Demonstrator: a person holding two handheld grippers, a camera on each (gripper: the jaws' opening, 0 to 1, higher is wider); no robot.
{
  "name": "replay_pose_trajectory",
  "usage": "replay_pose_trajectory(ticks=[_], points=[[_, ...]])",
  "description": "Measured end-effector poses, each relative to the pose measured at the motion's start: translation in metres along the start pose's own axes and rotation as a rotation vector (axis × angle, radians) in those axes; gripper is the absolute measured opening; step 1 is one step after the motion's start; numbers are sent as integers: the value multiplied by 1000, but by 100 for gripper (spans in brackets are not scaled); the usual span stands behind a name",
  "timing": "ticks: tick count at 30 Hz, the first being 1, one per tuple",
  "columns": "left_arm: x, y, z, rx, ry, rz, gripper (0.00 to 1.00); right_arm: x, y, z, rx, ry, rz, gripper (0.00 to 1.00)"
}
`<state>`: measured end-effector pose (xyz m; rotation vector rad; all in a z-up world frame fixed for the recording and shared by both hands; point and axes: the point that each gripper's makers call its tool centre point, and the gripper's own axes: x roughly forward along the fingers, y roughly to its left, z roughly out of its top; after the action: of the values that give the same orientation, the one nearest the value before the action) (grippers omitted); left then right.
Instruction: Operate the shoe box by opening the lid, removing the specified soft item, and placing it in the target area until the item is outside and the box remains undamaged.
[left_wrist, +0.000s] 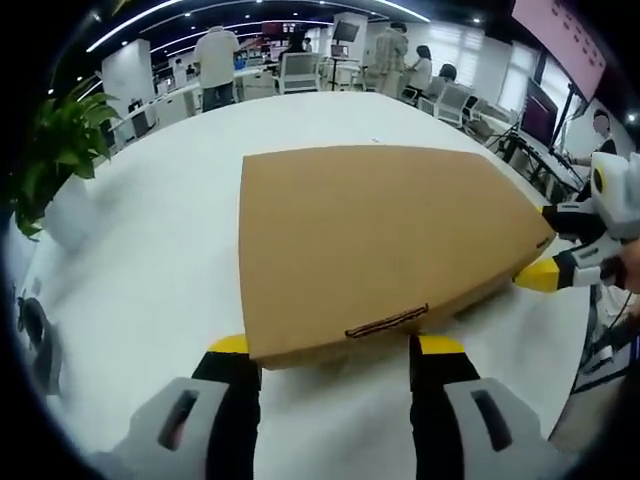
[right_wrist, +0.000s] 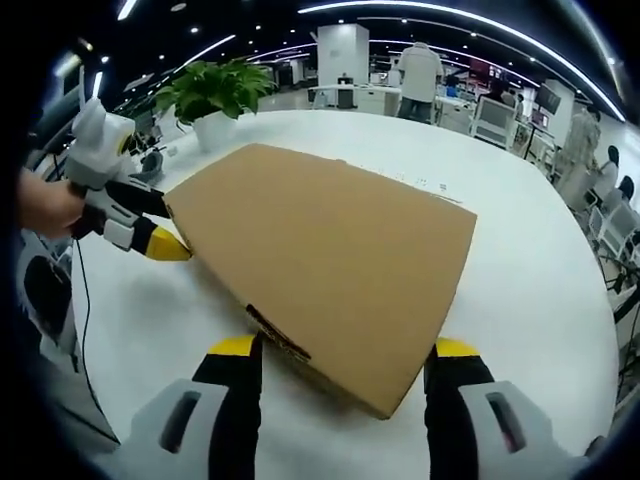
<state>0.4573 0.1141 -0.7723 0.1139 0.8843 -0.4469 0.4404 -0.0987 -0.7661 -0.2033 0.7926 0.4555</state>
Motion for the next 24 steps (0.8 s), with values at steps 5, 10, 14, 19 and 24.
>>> replay_pose_trajectory(ticks=[5, 10, 14, 19, 24], points=[[-5, -1, -9, 0, 9, 28, 54, -1, 1, -2, -22, 16, 16, 64], [-9, -4, -14, -27, 13, 48, 54, -2, 3, -3, -34, 10, 22, 65], [-13, -6, -18, -42, -1, 58, 54, -2, 4, -4, -36, 14, 30, 65], [-15, -9, -22, -59, -3, 68, 54, -4, 5, -5, -51, 14, 51, 65], [-19, -11, -26, -58, -11, 77, 55, -5, 8, -7, -57, 11, 51, 66]])
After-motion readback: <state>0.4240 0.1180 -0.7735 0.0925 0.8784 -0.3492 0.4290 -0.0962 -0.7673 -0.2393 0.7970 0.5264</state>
